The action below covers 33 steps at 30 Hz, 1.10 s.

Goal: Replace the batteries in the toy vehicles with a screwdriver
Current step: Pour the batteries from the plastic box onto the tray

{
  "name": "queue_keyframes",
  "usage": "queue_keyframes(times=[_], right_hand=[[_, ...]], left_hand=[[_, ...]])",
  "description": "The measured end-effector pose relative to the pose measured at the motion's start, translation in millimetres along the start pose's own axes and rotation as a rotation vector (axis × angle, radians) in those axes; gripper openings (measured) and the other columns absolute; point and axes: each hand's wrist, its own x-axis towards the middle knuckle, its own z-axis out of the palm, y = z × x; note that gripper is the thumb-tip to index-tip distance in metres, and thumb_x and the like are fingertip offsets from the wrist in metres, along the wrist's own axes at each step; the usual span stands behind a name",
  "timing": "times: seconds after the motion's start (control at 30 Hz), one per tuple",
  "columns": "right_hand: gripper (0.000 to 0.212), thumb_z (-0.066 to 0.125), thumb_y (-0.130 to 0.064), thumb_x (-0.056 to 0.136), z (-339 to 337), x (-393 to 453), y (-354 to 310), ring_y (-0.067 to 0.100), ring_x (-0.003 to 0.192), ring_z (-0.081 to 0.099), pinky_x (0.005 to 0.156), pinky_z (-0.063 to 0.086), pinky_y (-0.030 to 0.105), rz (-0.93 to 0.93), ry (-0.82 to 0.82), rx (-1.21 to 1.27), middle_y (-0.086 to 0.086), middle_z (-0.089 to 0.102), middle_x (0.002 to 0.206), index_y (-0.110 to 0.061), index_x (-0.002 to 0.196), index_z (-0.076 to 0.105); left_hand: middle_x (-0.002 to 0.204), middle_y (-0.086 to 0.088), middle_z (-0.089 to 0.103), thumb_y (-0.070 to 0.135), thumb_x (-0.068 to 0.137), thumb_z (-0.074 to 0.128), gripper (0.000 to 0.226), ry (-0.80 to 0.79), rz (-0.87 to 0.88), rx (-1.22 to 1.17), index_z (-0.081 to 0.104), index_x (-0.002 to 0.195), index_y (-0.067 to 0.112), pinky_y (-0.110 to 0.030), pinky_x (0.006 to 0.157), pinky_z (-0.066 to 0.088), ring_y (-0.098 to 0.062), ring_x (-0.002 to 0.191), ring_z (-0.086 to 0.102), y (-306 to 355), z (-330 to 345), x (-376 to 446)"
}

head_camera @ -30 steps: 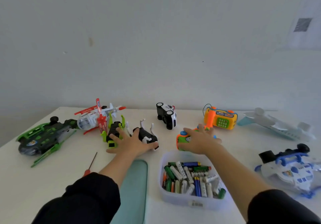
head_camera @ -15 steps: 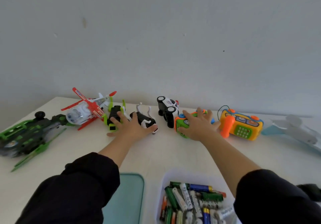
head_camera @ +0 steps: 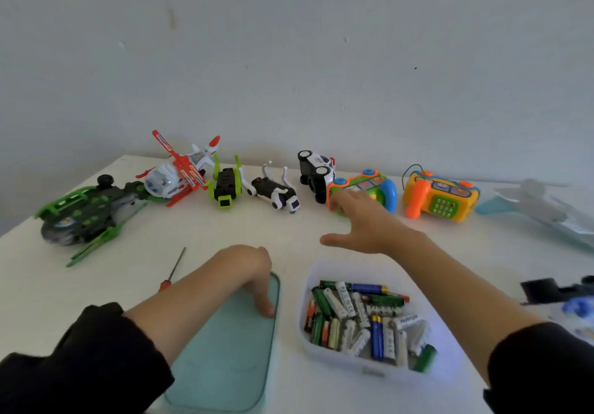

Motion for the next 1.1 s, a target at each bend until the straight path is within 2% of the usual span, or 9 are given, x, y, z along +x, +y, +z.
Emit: queue_keyframes(times=[0.07,0.2,0.43,0.53,0.6,0.73,0.8,0.97,1.1], right_hand=[[0.035,0.07,-0.044,0.079,0,-13,-8,0.019,0.088,0.052,0.077,0.043,0.03,0.05,-0.209,0.121,-0.002,0.055,0.095,-0.022,0.098,0.049],[0.03,0.058,-0.035,0.09,-2,-31,-18,0.019,0.098,0.057,0.081,0.042,0.029,0.156,-0.533,-0.055,-0.002,0.06,0.11,-0.018,0.115,0.059],[0.023,0.046,-0.003,0.089,9,-38,-19,0.023,0.095,0.056,0.082,0.046,0.034,0.161,-0.405,-0.083,0.002,0.061,0.104,-0.021,0.086,0.06],[0.022,0.044,0.001,0.086,16,-30,-18,0.024,0.088,0.054,0.07,0.044,0.032,0.137,-0.328,-0.18,0.0,0.056,0.089,-0.018,0.083,0.054],[0.025,0.042,0.007,0.081,19,-21,-21,0.023,0.081,0.051,0.06,0.036,0.027,0.082,-0.294,-0.255,-0.002,0.048,0.078,-0.017,0.08,0.049],[0.036,0.039,0.011,0.077,20,-6,-28,0.021,0.074,0.043,0.052,0.028,0.025,-0.05,-0.297,-0.367,-0.006,0.038,0.067,-0.022,0.066,0.034],[0.037,0.038,0.012,0.076,21,-2,-29,0.021,0.074,0.045,0.054,0.03,0.027,-0.077,-0.301,-0.379,-0.005,0.04,0.068,-0.023,0.066,0.036],[0.041,0.039,0.011,0.082,20,2,-27,0.021,0.083,0.051,0.063,0.035,0.029,-0.132,-0.338,-0.489,0.005,0.057,0.092,-0.013,0.111,0.054],[0.034,0.047,-0.003,0.093,17,-3,-22,0.021,0.094,0.054,0.073,0.032,0.031,-0.313,-0.268,-0.681,-0.002,0.061,0.1,-0.022,0.121,0.049]], left_hand=[[0.137,-0.014,0.045,0.051,0.073,0.075,0.102,0.066,0.017,-0.078,0.017,0.142,0.002,-0.035,0.079,0.046,-0.032,0.114,0.054,-2,5,5],[0.125,-0.012,0.05,0.054,0.074,0.071,0.079,0.321,0.116,-0.267,0.034,0.128,0.009,-0.038,0.086,0.044,-0.031,0.112,0.051,-10,9,30],[0.126,-0.01,0.052,0.045,0.093,0.05,0.043,0.66,0.274,-0.428,0.051,0.122,0.012,-0.035,0.096,0.038,-0.029,0.119,0.044,-1,26,57],[0.124,-0.01,0.047,0.034,0.096,0.044,0.033,0.746,0.216,-0.453,0.052,0.12,0.013,-0.038,0.094,0.039,-0.031,0.119,0.042,-7,20,53],[0.124,-0.009,0.046,0.023,0.093,0.044,0.029,0.663,0.061,-0.327,0.047,0.121,0.015,-0.039,0.092,0.04,-0.031,0.117,0.044,-28,9,48],[0.128,-0.012,0.051,0.019,0.082,0.052,0.04,0.116,-0.288,-0.058,0.051,0.121,0.01,-0.044,0.093,0.045,-0.034,0.109,0.053,-81,8,38],[0.132,-0.017,0.05,0.012,0.084,0.054,0.041,-0.004,-0.371,-0.021,0.051,0.124,0.004,-0.043,0.093,0.046,-0.036,0.112,0.054,-96,22,37],[0.144,-0.02,0.036,0.001,0.086,0.051,0.075,0.127,-0.236,-0.087,0.008,0.148,0.001,-0.039,0.094,0.044,-0.035,0.124,0.047,-103,40,49],[0.134,-0.012,0.046,0.009,0.091,0.04,0.053,0.367,-0.154,-0.204,0.027,0.142,0.014,-0.035,0.087,0.043,-0.028,0.118,0.05,-88,30,50]])
